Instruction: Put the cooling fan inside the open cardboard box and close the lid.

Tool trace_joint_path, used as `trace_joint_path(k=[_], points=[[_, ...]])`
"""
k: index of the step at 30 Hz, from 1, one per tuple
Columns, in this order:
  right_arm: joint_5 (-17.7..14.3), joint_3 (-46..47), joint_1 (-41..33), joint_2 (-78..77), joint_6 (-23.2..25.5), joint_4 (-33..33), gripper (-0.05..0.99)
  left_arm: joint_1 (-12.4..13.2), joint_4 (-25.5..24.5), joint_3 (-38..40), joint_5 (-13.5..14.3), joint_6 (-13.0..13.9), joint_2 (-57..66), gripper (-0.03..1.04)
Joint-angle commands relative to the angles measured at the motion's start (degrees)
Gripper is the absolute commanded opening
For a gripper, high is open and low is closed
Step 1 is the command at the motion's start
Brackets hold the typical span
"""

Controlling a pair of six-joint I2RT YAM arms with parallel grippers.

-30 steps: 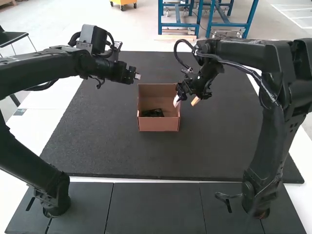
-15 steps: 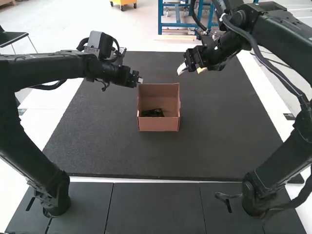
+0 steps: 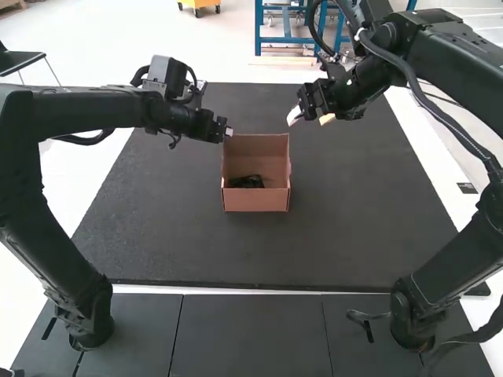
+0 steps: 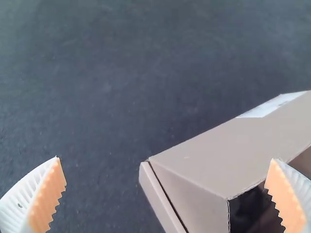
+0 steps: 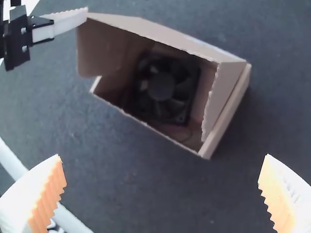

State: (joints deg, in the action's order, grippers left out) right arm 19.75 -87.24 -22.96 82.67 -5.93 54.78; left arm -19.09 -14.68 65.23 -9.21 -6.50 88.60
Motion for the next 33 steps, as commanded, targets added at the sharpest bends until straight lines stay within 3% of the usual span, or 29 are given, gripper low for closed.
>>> trace_joint_path(k=[1, 16, 33], points=[[0.64, -0.47, -0.33, -2.34, 0.75, -0.20, 0.90, 0.11, 0.61, 2.71, 0.25, -0.44, 0.52, 0.97], [-0.06, 2.60, -0.42, -1.99, 0.92, -1.87, 0.90, 0.37, 1.93, 5.08, -2.13, -0.79, -0.53, 0.97], [0.03, 1.90, -0.33, -2.17, 1.10, -1.70, 0.90, 0.11, 5.10, 4.64, -1.86, -0.88, 6.32, 0.97]])
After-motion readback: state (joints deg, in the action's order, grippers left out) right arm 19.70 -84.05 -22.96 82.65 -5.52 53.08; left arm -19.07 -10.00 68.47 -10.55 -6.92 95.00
